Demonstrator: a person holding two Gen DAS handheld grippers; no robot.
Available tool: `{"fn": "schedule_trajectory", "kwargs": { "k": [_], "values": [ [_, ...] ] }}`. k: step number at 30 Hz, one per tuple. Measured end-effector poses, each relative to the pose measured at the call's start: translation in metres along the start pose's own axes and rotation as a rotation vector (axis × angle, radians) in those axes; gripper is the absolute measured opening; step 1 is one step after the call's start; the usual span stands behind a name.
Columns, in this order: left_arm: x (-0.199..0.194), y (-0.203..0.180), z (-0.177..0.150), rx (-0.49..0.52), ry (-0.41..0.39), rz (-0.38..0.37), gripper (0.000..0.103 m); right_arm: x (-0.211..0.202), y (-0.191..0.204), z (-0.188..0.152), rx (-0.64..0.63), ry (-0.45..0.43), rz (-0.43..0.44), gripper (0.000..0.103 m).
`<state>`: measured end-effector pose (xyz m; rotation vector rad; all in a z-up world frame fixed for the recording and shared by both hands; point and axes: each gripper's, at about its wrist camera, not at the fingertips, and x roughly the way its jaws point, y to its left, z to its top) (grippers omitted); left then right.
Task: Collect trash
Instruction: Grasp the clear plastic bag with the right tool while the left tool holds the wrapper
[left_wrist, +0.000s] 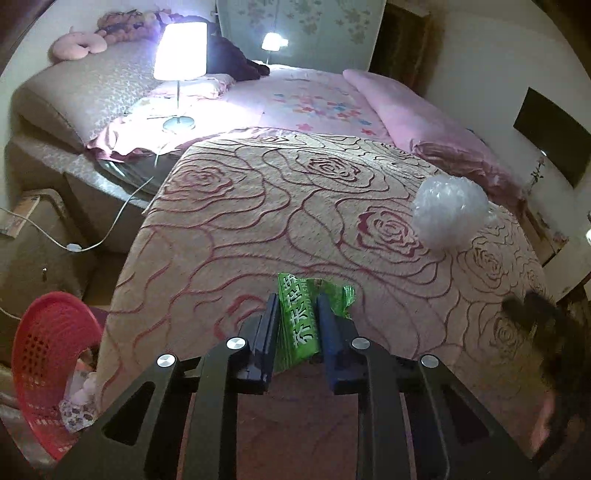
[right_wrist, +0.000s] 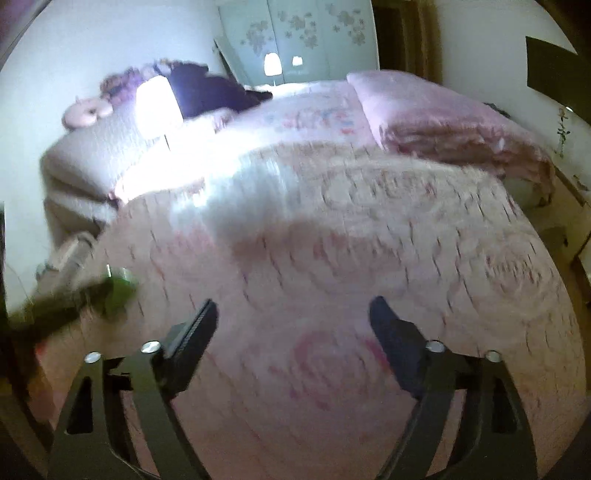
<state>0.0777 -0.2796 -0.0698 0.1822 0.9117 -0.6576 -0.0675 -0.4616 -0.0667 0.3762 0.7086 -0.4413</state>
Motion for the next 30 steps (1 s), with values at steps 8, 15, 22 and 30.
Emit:
{"fn": "schedule_trajectory", "kwargs": {
  "k": [8, 15, 22, 30],
  "values": [
    [-0.008, 0.010, -0.008, -0.002, -0.013, 0.016, 0.020, 0.021, 0.018, 0.054, -0.015, -0.059, 0.024, 0.086],
    [-0.014, 0.011, -0.017, 0.022, -0.031, 0.044, 0.020, 0.052, 0.034, 0.065, -0.052, 0.003, -0.006, 0.076],
    [-0.021, 0.014, -0.025, 0.028, -0.039, 0.051, 0.020, 0.055, 0.044, 0.051, -0.085, 0.061, 0.005, 0.038],
    [-0.035, 0.029, -0.037, -0.003, -0.041, 0.044, 0.020, 0.023, 0.061, 0.019, -0.110, 0.043, 0.053, 0.034]
  ]
}}
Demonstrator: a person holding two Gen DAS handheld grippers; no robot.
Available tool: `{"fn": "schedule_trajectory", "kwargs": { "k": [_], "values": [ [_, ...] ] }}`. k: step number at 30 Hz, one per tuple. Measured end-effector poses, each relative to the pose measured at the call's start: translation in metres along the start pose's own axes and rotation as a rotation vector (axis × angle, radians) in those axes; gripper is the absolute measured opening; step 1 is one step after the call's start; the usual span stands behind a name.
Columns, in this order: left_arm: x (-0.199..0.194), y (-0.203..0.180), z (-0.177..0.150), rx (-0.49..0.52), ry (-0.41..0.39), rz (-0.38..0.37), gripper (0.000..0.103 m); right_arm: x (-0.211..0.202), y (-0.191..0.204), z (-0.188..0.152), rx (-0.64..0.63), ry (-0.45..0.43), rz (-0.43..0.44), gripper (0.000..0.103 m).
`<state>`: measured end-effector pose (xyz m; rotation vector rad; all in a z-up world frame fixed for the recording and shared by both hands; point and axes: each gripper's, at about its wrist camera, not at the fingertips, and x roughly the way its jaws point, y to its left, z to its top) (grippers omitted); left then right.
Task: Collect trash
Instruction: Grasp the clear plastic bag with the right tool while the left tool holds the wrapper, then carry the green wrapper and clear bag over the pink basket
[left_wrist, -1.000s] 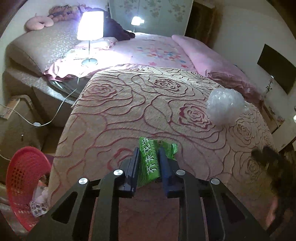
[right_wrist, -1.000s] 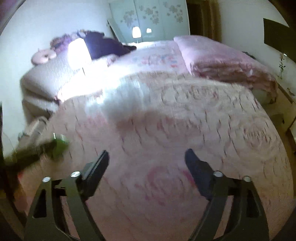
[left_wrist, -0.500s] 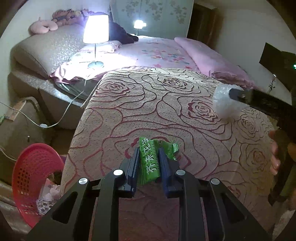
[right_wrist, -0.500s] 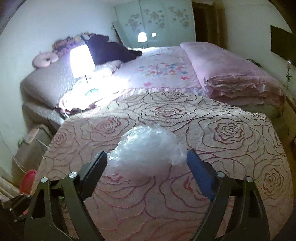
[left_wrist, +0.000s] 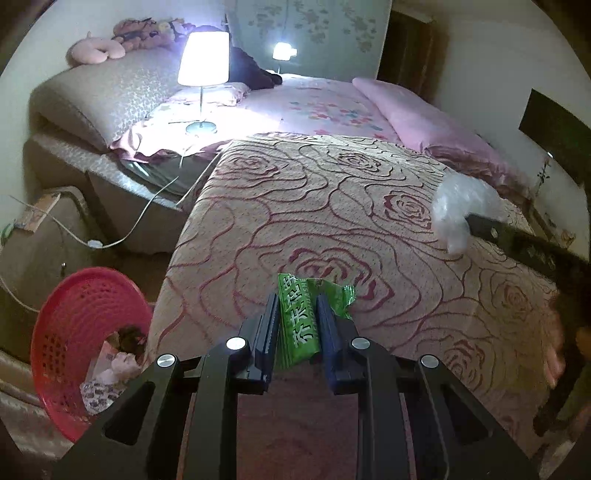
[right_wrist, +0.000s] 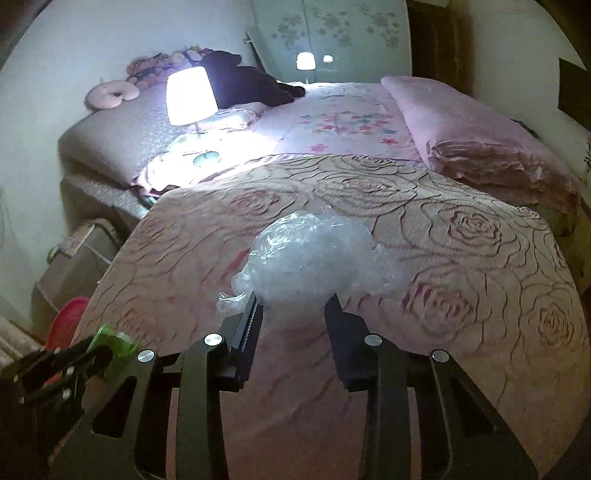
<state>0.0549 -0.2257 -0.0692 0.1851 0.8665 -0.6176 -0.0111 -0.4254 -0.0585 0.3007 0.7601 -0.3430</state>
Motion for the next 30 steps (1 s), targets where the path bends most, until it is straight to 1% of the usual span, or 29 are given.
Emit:
{"fn": "schedule_trajectory", "kwargs": {
  "k": [6, 13, 24, 30],
  "values": [
    [-0.012, 0.017, -0.012, -0.032, -0.004, 0.000, 0.020, -0.023, 0.022, -0.034, -0.026, 0.008, 0.058, 0.034],
    [-0.025, 0.029, -0.022, -0.063, -0.011, 0.011, 0.020, -0.040, 0.047, -0.054, -0.080, -0.001, 0.077, 0.034],
    [-0.040, 0.038, -0.029, -0.073, -0.042, 0.028, 0.020, -0.045, 0.070, -0.061, -0.117, 0.005, 0.110, 0.034],
    [-0.047, 0.054, -0.030, -0.099, -0.066, 0.056, 0.020, -0.040, 0.085, -0.062, -0.138, 0.018, 0.126, 0.034]
  ]
}}
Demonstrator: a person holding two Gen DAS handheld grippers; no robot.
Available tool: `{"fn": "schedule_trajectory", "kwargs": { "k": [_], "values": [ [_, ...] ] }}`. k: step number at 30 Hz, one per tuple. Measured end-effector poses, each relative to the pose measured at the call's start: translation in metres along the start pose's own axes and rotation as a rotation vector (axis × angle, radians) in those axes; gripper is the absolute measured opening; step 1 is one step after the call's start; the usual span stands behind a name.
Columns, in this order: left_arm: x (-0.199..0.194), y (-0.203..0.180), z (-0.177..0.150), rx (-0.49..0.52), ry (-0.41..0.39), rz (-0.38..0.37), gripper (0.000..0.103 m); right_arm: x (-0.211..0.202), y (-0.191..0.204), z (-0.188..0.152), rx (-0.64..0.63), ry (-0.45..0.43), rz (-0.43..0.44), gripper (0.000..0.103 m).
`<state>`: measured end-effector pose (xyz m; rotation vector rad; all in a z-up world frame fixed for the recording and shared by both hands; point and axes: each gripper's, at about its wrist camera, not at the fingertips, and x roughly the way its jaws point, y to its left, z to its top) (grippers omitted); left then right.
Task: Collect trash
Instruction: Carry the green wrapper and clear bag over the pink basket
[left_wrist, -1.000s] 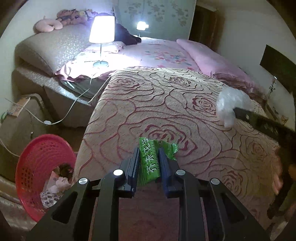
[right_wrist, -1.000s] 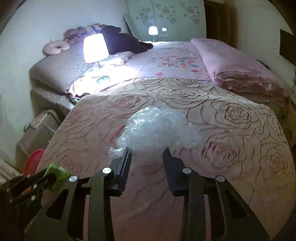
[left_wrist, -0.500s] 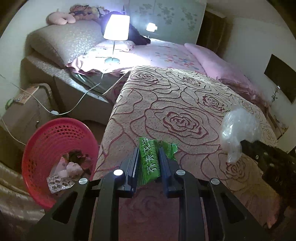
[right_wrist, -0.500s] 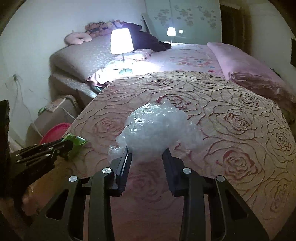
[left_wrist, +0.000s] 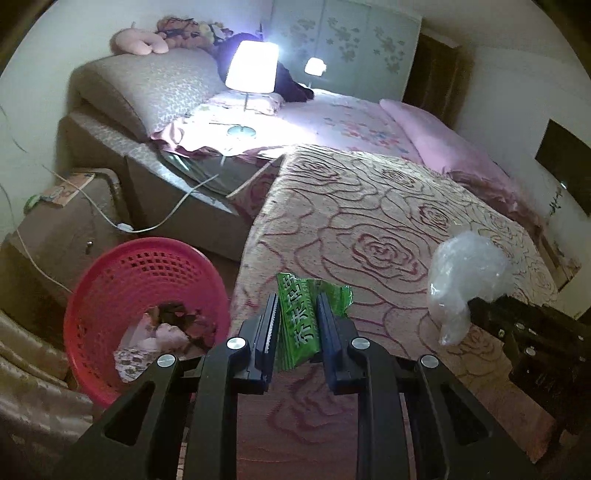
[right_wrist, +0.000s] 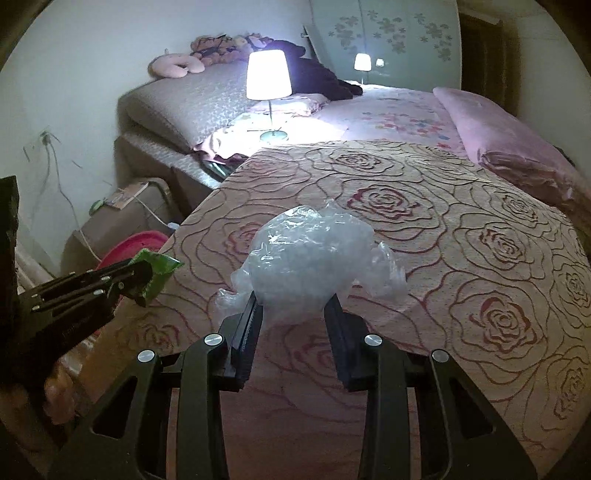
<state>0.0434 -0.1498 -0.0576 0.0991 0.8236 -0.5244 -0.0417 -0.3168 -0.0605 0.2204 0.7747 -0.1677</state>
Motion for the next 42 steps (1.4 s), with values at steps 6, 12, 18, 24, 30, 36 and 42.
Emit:
{"fn": "schedule_trajectory", "kwargs": {
  "k": [6, 12, 18, 24, 30, 36, 42],
  "values": [
    [-0.001, 0.024, 0.001, -0.050, -0.005, 0.023, 0.020, 0.004, 0.014, 0.003, -0.025, 0.006, 0.013, 0.034],
    [-0.005, 0.055, 0.005, -0.101, -0.013, 0.069, 0.020, 0.012, 0.036, 0.009, -0.059, 0.014, 0.035, 0.034],
    [-0.007, 0.083, 0.009, -0.126, -0.010, 0.123, 0.020, 0.023, 0.062, 0.017, -0.103, 0.026, 0.070, 0.034],
    [-0.010, 0.112, 0.010, -0.144, -0.001, 0.183, 0.020, 0.031, 0.082, 0.025, -0.130, 0.030, 0.094, 0.034],
    [-0.010, 0.136, 0.006, -0.183, -0.003, 0.209, 0.020, 0.036, 0.107, 0.033, -0.154, 0.031, 0.124, 0.034],
    [0.001, 0.148, 0.001, -0.199, 0.018, 0.214, 0.020, 0.041, 0.124, 0.035, -0.170, 0.040, 0.145, 0.034],
    [0.014, 0.164, -0.004, -0.230, 0.048, 0.222, 0.020, 0.048, 0.136, 0.037, -0.187, 0.052, 0.150, 0.034]
  ]
}}
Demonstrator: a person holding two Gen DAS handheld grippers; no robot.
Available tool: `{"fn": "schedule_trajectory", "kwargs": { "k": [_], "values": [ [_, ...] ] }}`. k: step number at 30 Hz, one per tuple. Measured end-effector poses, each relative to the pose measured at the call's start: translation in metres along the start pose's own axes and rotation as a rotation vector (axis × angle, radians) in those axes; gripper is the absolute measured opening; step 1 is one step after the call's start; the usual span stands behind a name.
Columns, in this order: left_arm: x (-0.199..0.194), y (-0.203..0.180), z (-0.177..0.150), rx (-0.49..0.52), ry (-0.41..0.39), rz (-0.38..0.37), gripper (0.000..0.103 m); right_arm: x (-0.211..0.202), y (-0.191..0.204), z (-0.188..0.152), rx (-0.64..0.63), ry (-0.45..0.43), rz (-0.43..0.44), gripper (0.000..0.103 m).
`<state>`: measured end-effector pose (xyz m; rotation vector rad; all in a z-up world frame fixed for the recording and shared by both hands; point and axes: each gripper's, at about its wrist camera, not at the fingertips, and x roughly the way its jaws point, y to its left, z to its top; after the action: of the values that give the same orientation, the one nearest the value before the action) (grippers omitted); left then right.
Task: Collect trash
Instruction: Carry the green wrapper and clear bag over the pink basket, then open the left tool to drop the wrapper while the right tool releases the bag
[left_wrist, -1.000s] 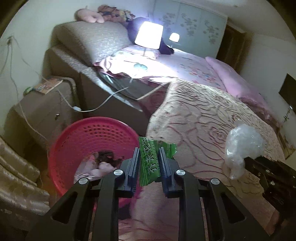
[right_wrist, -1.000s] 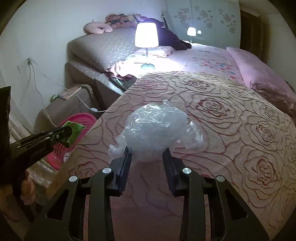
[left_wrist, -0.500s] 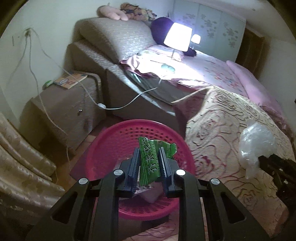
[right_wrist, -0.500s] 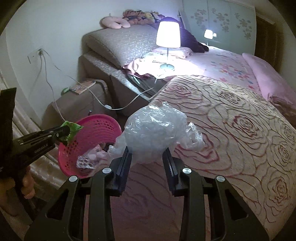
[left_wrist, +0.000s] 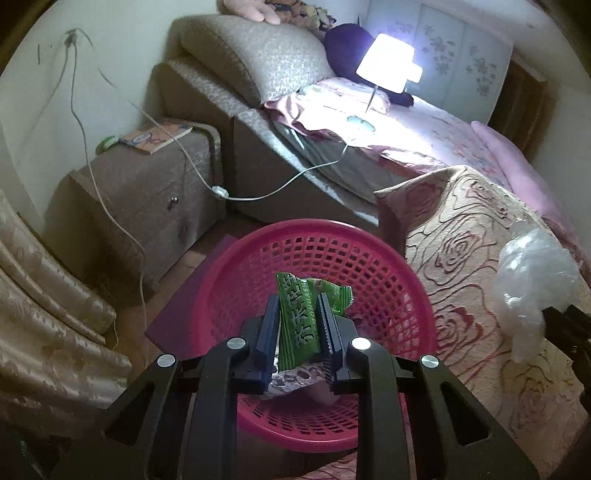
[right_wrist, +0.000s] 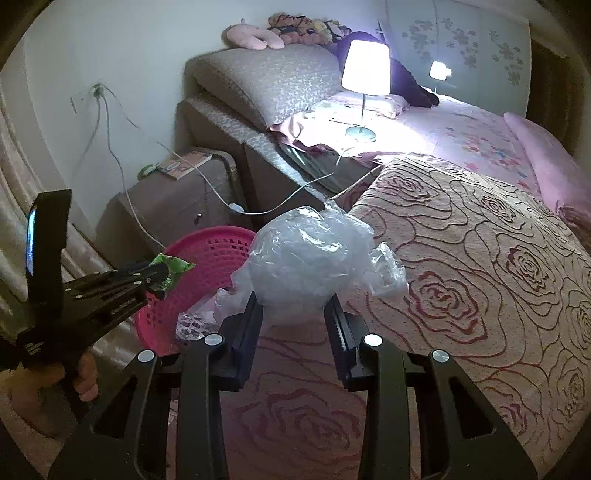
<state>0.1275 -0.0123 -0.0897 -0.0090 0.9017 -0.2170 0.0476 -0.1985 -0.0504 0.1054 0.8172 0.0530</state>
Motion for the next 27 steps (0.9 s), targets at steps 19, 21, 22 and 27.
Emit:
{"fn": "schedule_trajectory", "kwargs": {
  "k": [19, 21, 22, 27],
  "values": [
    [0.022, 0.015, -0.005, -0.033, 0.038, 0.004, 0.026, 0.051, 0.041, 0.015, -0.075, 0.084, 0.043, 0.034],
    [0.022, 0.018, -0.005, -0.049, 0.040, -0.003, 0.035, 0.056, 0.041, 0.014, -0.072, 0.095, 0.044, 0.034],
    [0.022, 0.019, -0.005, -0.053, 0.040, -0.004, 0.039, 0.059, 0.041, 0.014, -0.070, 0.100, 0.044, 0.034],
    [0.020, 0.023, -0.003, -0.079, 0.030, -0.004, 0.064, 0.067, 0.038, 0.014, -0.064, 0.114, 0.040, 0.034]
  ]
}}
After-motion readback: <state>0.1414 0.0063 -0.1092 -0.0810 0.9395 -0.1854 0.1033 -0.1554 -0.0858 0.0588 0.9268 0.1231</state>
